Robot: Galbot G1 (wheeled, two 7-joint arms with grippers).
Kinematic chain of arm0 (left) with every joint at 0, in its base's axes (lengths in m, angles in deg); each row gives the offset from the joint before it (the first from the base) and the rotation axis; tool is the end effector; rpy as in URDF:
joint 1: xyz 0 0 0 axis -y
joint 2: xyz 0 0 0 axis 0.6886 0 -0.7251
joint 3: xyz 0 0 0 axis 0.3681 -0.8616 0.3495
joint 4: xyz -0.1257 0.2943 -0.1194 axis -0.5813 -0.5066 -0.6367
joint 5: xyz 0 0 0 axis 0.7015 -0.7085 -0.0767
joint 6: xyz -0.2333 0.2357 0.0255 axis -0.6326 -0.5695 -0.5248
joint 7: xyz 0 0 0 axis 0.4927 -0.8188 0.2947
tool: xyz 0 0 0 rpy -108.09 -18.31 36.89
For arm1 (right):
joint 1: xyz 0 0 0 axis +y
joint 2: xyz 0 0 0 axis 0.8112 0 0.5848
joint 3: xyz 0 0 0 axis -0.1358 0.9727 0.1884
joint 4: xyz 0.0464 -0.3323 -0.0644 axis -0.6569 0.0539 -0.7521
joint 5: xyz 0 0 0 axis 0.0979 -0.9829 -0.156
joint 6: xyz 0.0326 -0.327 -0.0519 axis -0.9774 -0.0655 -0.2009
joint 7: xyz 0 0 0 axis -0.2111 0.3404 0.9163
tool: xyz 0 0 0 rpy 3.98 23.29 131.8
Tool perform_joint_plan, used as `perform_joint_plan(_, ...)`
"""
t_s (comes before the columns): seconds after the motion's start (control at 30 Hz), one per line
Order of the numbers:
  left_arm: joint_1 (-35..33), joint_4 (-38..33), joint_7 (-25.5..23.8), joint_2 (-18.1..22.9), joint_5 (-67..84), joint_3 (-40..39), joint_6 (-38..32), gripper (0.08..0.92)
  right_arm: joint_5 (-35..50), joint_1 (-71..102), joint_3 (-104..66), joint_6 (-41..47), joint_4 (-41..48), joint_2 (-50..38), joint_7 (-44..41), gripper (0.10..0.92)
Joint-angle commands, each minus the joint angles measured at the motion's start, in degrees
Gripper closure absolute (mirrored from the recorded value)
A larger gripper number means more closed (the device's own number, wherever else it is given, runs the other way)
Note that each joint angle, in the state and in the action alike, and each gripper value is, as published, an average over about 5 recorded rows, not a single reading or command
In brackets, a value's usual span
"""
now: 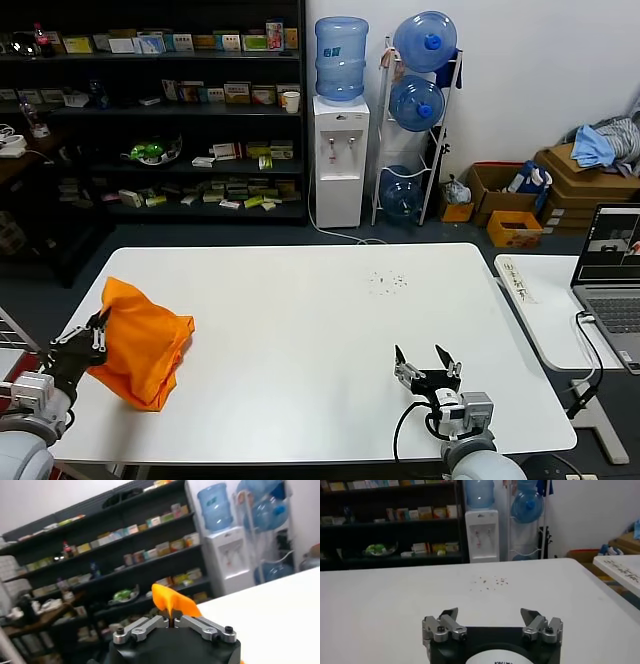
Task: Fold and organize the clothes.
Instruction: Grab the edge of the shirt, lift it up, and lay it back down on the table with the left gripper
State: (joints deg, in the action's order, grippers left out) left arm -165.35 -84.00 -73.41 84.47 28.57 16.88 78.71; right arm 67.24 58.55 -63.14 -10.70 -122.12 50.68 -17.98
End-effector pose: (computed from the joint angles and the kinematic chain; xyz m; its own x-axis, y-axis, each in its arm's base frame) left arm 0.1868 0.1969 -0.2273 -0.9748 -0.1125 0.1928 -0.0383 0.9352 0.3520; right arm 0.1867 -0.0176 -0.2852 -0.9222 -0.0784 0.3787 -0.0549 0.9959 0.0723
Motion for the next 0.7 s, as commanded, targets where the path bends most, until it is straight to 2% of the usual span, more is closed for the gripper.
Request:
perform_joint_plan(0.03,1.16,11.59,-0.32,-2.43,-2.38,3.06,-2.01,0.886,-0.07,-0.15,0.07,-0.03,-0.06,-0.01,-0.09,0.203)
perform_joint_plan(0.4,1.78,12.73,-0.40,-6.14,-2.26,3.00,-2.78,0.886,-0.04,-0.23,0.01,0.00,-0.11,-0.02,-0.01,0.203)
perform_joint_plan(0.57,-0.95,5.19,0.90,-4.78,2.65,-0.13,-1.97,0.886,-0.10,-0.22,-0.05,0.04,-0.06,0.12,0.06,0.203)
perform_joint_plan(0.7,-1.87,-4.01,5.17,-1.33,16.18,-10.06,-0.10,0.886,-0.20,-0.44,0.06,0.19,0.06,0.36,0.23,0.203)
